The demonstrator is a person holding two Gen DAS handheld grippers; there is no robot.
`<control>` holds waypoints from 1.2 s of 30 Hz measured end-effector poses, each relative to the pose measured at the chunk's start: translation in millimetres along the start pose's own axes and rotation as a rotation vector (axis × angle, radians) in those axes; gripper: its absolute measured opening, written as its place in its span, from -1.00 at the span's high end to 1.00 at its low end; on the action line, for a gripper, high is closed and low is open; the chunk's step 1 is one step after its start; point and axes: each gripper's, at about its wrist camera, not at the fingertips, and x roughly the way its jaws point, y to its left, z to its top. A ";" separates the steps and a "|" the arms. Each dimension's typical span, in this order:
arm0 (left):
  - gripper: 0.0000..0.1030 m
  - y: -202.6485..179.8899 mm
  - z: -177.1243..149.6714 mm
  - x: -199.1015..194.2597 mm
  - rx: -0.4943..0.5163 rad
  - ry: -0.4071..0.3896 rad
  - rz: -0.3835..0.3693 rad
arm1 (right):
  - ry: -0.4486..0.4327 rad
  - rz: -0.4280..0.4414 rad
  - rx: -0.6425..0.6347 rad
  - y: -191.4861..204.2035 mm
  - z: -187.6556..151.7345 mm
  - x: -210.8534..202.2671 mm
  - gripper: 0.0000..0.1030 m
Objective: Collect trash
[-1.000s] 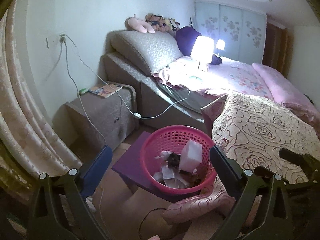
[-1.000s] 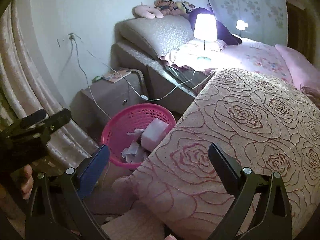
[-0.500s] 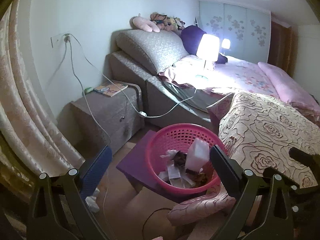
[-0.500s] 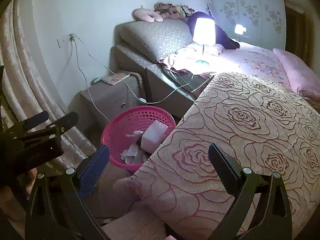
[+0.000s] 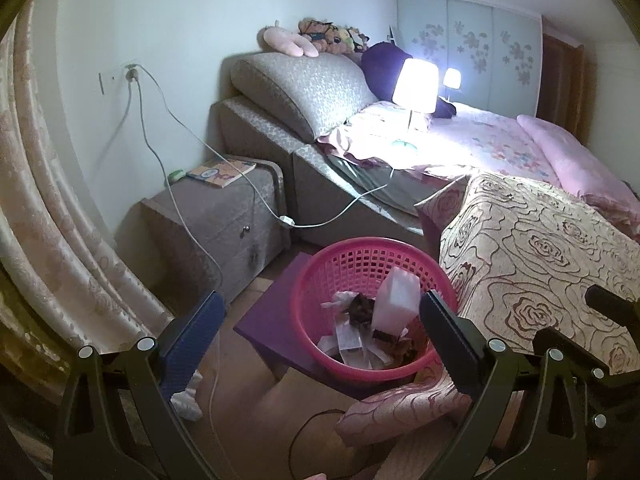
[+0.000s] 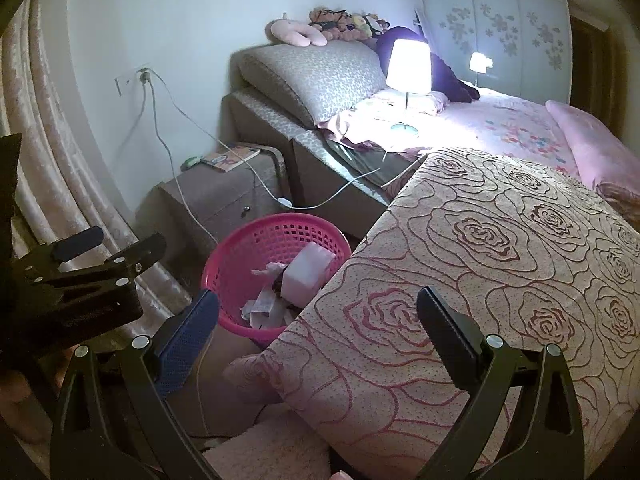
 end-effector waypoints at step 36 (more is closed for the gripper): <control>-0.83 4.4 -3.0 1.5 -0.002 0.004 0.011 | 0.009 0.012 -0.022 5.7 -1.4 0.6 -0.86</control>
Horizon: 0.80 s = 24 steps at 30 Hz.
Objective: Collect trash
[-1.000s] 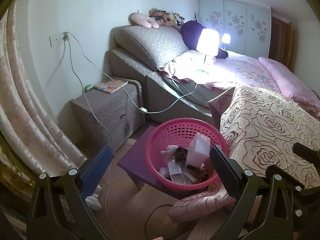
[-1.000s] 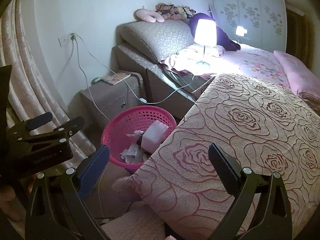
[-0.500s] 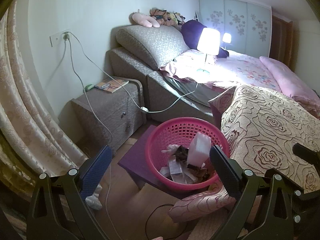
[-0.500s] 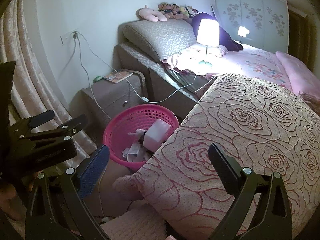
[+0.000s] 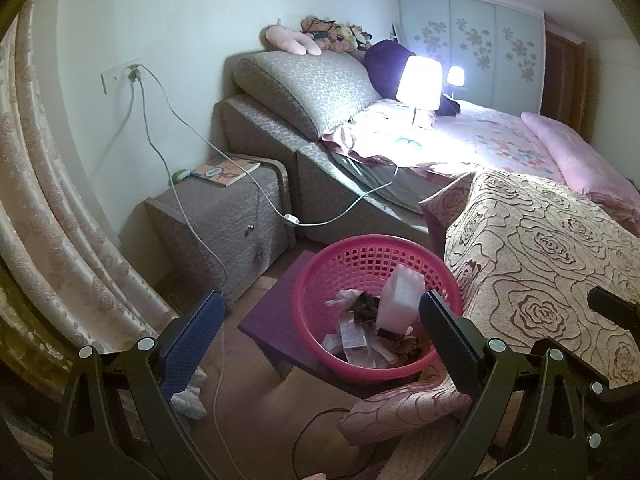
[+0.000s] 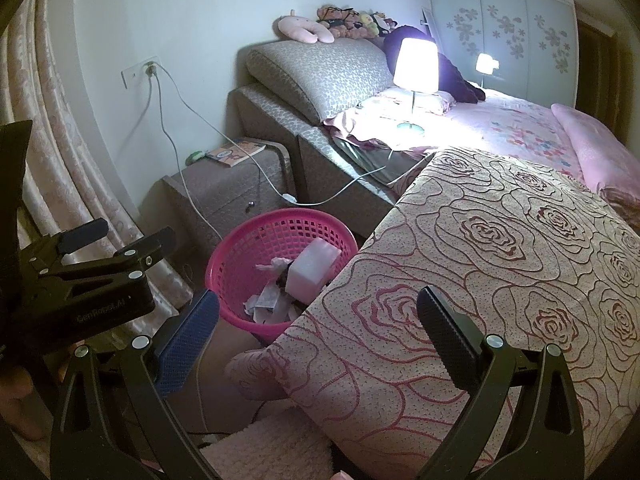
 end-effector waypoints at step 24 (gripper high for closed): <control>-0.83 8.7 -1.5 1.4 -0.002 0.015 0.016 | 0.002 0.001 0.000 1.0 -0.6 0.8 -0.86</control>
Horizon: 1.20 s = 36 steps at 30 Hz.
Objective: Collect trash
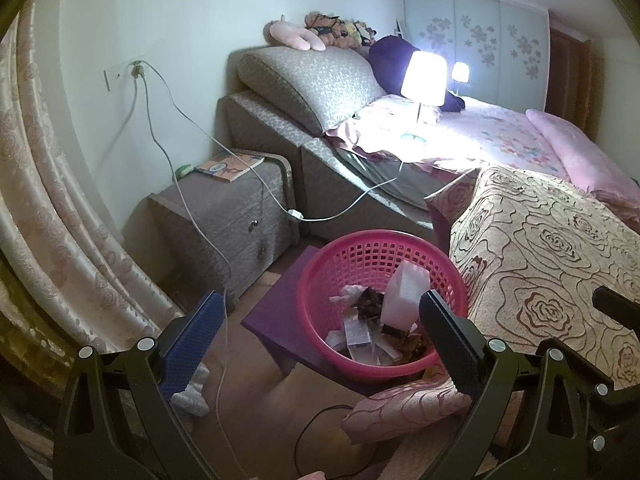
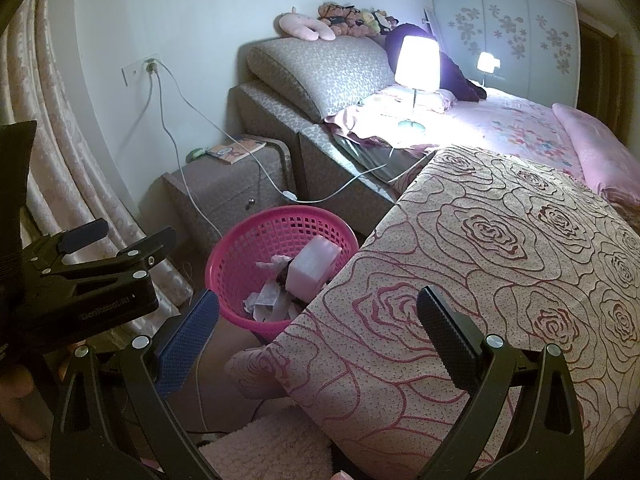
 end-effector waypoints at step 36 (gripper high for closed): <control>-0.83 -28.1 -1.4 -8.0 0.022 -0.036 -0.068 | -0.047 -0.071 0.088 -51.5 2.2 -25.7 -0.87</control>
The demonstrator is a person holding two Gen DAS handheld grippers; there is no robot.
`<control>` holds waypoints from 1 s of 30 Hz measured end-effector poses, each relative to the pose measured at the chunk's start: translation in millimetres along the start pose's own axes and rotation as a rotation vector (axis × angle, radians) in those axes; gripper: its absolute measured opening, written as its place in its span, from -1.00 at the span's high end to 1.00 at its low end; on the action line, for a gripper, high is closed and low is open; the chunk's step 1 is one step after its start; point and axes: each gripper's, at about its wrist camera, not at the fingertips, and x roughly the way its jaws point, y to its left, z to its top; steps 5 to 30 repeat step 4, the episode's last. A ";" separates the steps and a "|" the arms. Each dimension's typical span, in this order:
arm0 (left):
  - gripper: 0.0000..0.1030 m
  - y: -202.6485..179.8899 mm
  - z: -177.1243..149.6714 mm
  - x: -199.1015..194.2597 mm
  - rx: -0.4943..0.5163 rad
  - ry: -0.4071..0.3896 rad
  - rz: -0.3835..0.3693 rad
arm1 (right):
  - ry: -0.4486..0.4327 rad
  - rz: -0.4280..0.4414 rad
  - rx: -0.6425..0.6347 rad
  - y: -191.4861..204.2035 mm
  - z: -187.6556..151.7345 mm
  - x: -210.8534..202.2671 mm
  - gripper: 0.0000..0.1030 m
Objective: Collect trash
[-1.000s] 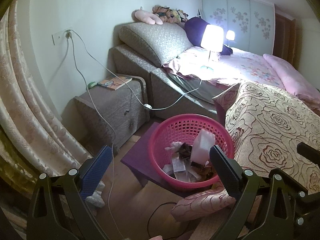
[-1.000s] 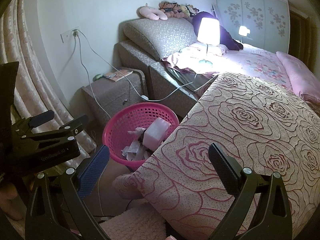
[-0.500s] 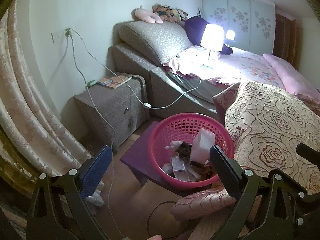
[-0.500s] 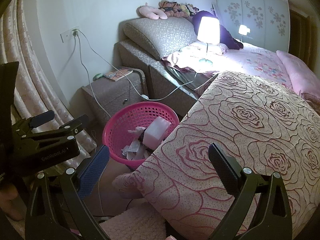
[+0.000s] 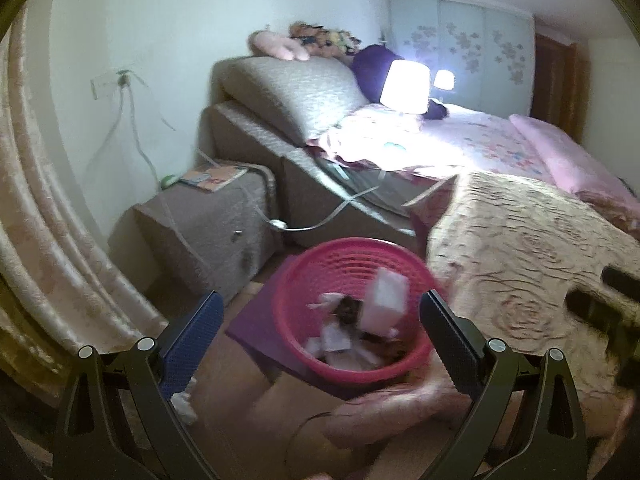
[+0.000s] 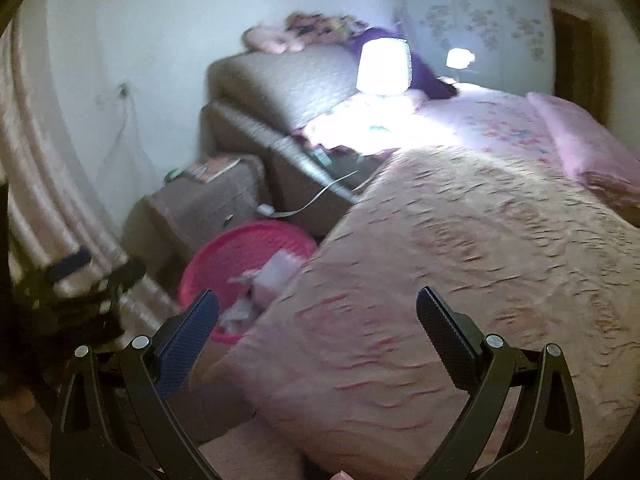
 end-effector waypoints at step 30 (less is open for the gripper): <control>-0.83 -50.6 -15.8 -4.6 -0.043 -0.002 -0.177 | -0.052 -0.115 0.078 -61.4 -2.4 -31.3 -0.87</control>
